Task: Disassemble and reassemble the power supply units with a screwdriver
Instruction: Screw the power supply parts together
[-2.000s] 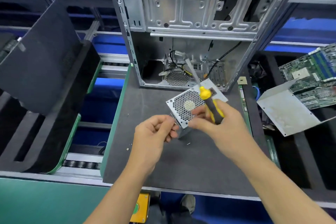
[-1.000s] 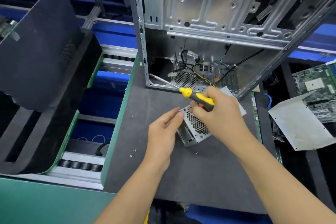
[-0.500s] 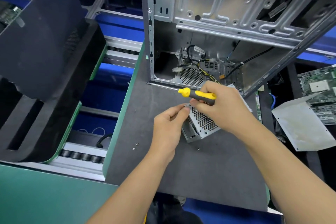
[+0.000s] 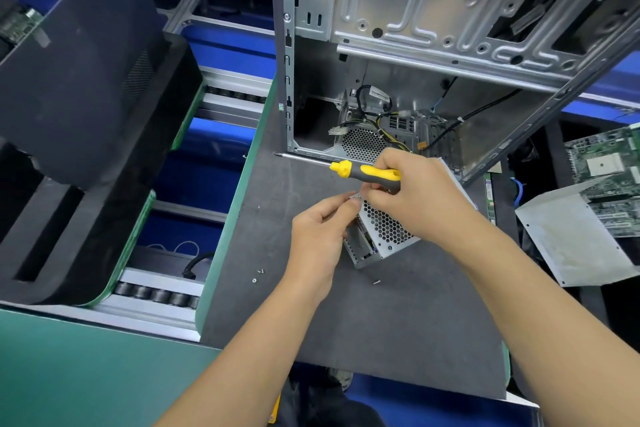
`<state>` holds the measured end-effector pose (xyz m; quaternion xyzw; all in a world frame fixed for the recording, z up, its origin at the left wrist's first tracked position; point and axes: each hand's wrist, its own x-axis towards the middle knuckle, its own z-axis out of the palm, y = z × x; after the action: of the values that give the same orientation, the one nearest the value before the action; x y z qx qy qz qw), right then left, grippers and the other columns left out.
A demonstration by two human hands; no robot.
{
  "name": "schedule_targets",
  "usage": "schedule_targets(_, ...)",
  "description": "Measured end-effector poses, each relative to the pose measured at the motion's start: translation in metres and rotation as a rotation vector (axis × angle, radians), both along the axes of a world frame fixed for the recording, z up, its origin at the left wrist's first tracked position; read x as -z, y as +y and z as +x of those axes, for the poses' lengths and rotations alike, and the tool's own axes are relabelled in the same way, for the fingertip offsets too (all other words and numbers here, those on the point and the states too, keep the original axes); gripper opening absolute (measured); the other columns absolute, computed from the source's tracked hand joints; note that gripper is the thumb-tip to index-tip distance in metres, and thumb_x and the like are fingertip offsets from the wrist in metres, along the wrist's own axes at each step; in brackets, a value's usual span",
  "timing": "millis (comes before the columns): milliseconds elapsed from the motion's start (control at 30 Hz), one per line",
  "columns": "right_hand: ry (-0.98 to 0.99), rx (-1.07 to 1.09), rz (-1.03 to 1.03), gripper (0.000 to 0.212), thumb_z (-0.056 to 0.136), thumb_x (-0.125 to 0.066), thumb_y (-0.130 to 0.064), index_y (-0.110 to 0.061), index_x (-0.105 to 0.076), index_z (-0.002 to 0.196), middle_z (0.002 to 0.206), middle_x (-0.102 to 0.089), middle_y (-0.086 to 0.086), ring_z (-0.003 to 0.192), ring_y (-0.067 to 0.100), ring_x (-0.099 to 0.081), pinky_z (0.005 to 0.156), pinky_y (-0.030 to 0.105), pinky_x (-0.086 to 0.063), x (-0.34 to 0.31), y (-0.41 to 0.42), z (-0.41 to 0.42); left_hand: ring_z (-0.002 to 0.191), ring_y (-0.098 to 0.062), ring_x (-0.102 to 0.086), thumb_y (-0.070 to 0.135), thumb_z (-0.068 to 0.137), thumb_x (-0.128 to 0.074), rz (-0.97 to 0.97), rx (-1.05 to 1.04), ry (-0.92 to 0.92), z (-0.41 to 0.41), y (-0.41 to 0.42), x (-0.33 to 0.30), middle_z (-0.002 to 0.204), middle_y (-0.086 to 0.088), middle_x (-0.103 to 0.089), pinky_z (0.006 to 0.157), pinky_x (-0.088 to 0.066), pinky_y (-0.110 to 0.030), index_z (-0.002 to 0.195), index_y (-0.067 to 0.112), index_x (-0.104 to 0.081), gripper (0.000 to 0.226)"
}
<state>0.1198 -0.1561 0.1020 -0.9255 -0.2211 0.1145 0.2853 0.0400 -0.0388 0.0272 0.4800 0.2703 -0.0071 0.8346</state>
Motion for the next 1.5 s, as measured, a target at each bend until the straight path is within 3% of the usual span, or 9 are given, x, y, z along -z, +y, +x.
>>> schedule_targets(200,-0.071,-0.082,-0.082,0.027,0.083,-0.069,-0.02,-0.032,-0.046,0.079,0.064,-0.054,-0.007,0.062,0.008,-0.05,0.052,0.024,-0.039,0.001,0.005,0.001,0.087,-0.022,-0.067,0.02,0.09,-0.068,0.052,0.012,0.039,0.003,0.001,-0.001,0.098,-0.014,-0.076,0.079,-0.049,-0.036,0.099,0.016,-0.08,0.015)
schedule_targets(500,-0.159,-0.12,-0.083,0.029,0.078,-0.071,-0.013,-0.027,-0.046,0.077,0.057,-0.044,-0.01,0.057,0.005,-0.043,0.048,0.018,-0.028,0.001,0.001,-0.003,0.075,-0.016,-0.062,0.014,0.091,-0.064,0.065,0.049,0.056,0.008,0.002,-0.003,0.079,-0.007,-0.07,0.064,-0.044,-0.025,0.075,0.021,-0.079,0.023)
schedule_targets(600,-0.199,-0.174,-0.127,0.03,0.081,-0.07,-0.011,-0.026,-0.044,0.08,0.061,-0.04,-0.01,0.061,0.016,-0.042,0.052,0.029,-0.029,0.001,0.004,-0.003,0.072,-0.014,-0.061,0.012,0.091,-0.065,0.066,0.03,0.062,0.009,0.003,-0.002,0.076,-0.005,-0.068,0.064,-0.044,-0.026,0.068,0.024,-0.078,0.028)
schedule_targets(933,-0.119,-0.018,0.001,0.03,0.086,-0.075,-0.022,-0.03,-0.046,0.083,0.063,-0.049,-0.005,0.055,0.01,-0.043,0.046,0.022,-0.026,0.014,-0.004,-0.004,0.075,-0.016,-0.06,0.03,0.08,-0.071,0.043,0.078,0.04,0.009,0.006,-0.001,0.082,-0.006,-0.073,0.063,-0.045,-0.026,0.076,0.022,-0.081,0.013)
schedule_targets(1100,-0.103,0.0,0.024,0.032,0.084,-0.078,-0.025,-0.029,-0.046,0.082,0.063,-0.049,-0.008,0.055,0.008,-0.042,0.048,0.018,-0.034,0.015,-0.002,-0.004,0.077,-0.016,-0.06,0.02,0.09,-0.069,0.071,0.088,0.024,0.01,0.008,0.002,0.085,-0.007,-0.074,0.066,-0.046,-0.027,0.081,0.019,-0.082,0.016)
schedule_targets(1200,-0.026,0.041,0.083,0.035,0.076,-0.081,-0.042,-0.027,-0.049,0.081,0.066,-0.061,-0.005,0.06,0.008,-0.051,0.055,0.017,-0.039,0.008,-0.007,-0.004,0.077,-0.016,-0.06,0.021,0.089,-0.07,0.096,0.098,0.014,0.009,0.009,0.002,0.084,-0.008,-0.073,0.066,-0.046,-0.027,0.083,0.018,-0.082,0.014)
schedule_targets(1300,-0.069,0.143,0.201,0.032,0.075,-0.059,-0.064,-0.033,-0.054,0.077,0.069,-0.062,-0.013,0.058,0.003,-0.052,0.051,0.015,-0.038,-0.006,-0.025,-0.004,0.078,-0.015,-0.059,0.023,0.091,-0.069,0.096,0.104,0.006,0.009,0.008,0.003,0.088,-0.011,-0.075,0.068,-0.046,-0.028,0.09,0.017,-0.082,0.014)
schedule_targets(1367,-0.129,0.18,0.272,0.022,0.084,-0.052,-0.059,-0.04,-0.062,0.081,0.073,-0.063,-0.016,0.058,0.008,-0.054,0.051,0.019,-0.039,-0.017,-0.042,-0.002,0.078,-0.015,-0.059,0.023,0.092,-0.068,0.093,0.105,0.005,0.008,0.008,0.004,0.088,-0.01,-0.075,0.069,-0.046,-0.028,0.092,0.017,-0.082,0.015)
schedule_targets(1500,-0.097,0.19,0.386,0.007,0.083,-0.071,-0.039,-0.035,-0.073,0.077,0.068,-0.068,-0.014,0.054,0.004,-0.056,0.05,0.015,-0.038,-0.032,-0.067,-0.005,0.076,-0.013,-0.058,0.023,0.092,-0.068,0.098,0.1,-0.001,0.009,0.007,0.007,0.086,-0.007,-0.074,0.067,-0.047,-0.026,0.092,0.021,-0.082,0.015)
